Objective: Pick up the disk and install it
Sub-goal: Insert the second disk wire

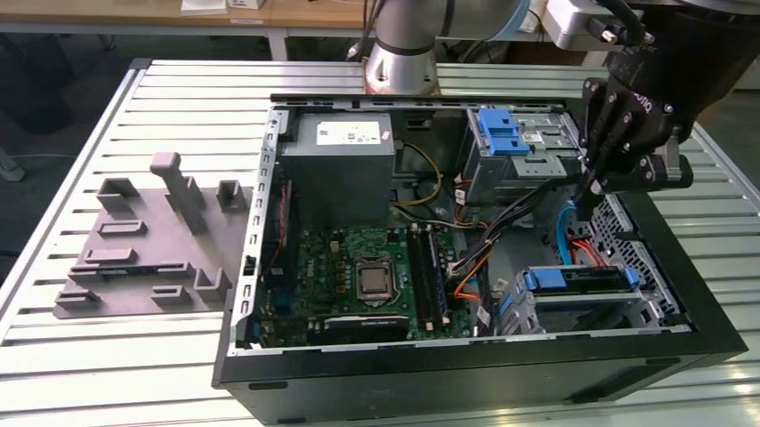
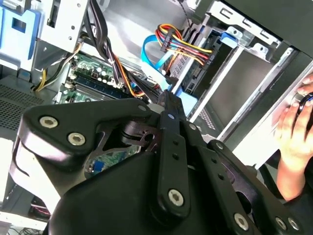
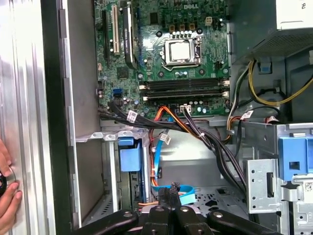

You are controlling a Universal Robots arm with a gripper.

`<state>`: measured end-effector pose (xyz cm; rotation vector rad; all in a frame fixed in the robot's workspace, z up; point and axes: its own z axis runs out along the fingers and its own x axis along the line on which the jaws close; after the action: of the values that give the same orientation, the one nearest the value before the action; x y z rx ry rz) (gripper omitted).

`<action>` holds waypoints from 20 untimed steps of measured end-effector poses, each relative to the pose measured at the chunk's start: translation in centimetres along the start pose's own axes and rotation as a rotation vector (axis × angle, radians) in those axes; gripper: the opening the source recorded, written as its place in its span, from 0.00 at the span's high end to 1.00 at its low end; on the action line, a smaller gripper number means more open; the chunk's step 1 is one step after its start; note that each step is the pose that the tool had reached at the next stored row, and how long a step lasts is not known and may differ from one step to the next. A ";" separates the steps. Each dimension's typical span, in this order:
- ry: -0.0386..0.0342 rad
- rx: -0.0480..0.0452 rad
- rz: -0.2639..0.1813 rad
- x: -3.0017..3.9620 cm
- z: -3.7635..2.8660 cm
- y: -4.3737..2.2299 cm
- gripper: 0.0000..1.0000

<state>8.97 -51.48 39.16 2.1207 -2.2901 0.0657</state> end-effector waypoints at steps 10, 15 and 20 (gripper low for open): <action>0.0021 0.0002 0.000 -0.71 0.60 0.00 0.75; 0.0138 0.0012 0.000 -0.80 0.95 -0.03 0.75; 0.0370 0.0030 -0.001 -0.83 1.33 -0.08 0.75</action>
<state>9.13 -50.71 37.80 2.1031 -2.2705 0.1076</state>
